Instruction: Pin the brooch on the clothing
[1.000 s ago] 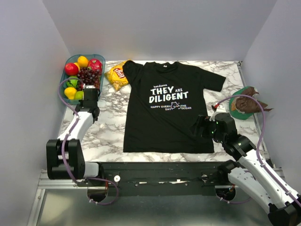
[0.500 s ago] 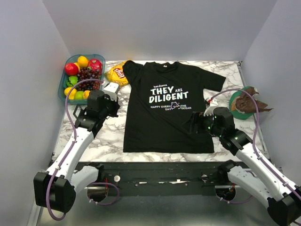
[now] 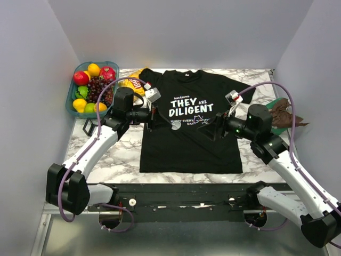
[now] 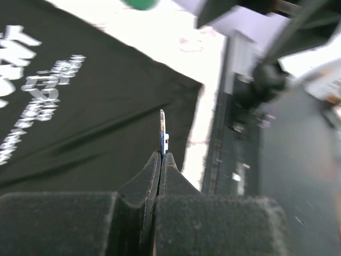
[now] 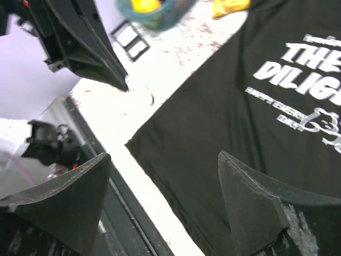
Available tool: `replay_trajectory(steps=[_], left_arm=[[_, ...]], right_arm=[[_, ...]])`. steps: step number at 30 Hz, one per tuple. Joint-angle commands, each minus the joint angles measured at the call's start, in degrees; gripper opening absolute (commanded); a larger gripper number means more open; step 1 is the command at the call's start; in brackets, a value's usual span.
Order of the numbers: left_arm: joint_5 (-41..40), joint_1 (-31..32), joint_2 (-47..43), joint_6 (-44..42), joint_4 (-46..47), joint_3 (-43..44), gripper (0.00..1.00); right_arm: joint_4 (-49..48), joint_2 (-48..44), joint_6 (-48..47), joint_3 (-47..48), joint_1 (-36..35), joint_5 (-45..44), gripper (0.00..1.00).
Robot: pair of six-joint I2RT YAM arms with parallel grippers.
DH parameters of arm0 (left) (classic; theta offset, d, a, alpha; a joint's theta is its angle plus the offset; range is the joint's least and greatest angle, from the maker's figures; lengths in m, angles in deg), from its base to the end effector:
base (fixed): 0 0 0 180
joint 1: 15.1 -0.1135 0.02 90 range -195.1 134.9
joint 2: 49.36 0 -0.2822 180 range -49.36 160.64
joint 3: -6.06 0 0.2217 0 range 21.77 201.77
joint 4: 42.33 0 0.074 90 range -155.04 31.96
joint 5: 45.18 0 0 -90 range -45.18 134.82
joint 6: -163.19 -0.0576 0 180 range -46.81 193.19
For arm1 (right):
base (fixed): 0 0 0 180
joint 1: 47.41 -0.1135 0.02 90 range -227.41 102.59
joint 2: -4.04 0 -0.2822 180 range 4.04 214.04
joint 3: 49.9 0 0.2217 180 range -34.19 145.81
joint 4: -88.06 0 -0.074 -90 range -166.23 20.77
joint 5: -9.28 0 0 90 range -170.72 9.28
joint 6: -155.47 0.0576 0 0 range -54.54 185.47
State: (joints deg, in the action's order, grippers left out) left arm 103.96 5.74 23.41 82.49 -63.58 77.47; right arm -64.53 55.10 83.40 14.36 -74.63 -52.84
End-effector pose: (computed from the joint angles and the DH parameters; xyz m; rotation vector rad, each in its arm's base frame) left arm 0.2195 -0.1364 0.3380 0.8901 1.7858 -1.3460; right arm 0.1474 0.1061 0.3530 -0.5117 1.8352 0.9877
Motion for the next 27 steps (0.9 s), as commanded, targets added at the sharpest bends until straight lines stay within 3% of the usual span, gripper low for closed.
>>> replay_trajectory(steps=[1,6,27], left_arm=[[11.4,1.9,-0.9,1.2,0.2,-0.7,0.0],[11.5,3.2,-1.1,0.7,-1.4,-1.2,0.0],[11.6,5.7,2.5,-4.0,-8.1,0.8,0.0]], right_arm=[[0.1,3.0,-3.2,3.6,-1.7,7.2,0.86],[4.8,6.0,-7.1,7.9,-3.8,8.2,0.81],[6.0,17.4,-11.0,11.8,-10.9,10.1,0.57]])
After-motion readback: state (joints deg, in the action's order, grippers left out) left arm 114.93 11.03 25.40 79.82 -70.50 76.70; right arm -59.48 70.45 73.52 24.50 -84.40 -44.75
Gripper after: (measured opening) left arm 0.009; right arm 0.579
